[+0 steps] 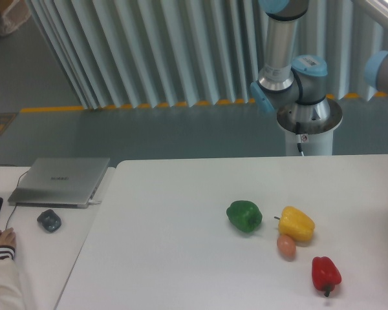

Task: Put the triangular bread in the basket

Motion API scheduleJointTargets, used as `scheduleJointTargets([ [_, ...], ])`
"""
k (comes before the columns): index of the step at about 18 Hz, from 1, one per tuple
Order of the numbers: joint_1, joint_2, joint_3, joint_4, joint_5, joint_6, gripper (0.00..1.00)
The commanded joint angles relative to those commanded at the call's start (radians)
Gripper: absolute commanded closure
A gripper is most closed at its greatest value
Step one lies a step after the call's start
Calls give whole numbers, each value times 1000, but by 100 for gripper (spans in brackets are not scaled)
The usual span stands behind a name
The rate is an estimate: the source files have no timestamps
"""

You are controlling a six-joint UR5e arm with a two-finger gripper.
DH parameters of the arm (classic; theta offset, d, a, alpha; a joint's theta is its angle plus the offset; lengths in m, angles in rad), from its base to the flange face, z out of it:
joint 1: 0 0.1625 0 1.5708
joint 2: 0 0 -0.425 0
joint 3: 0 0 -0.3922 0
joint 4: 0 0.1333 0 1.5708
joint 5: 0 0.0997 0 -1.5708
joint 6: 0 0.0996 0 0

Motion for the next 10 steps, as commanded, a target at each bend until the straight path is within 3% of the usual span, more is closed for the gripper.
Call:
scheduleJointTargets([
  [4, -58, 43, -48, 9, 6, -20, 0],
  [7, -91, 41, -60, 12, 6, -123, 0],
  [10, -92, 43, -63, 12, 6, -127, 0],
])
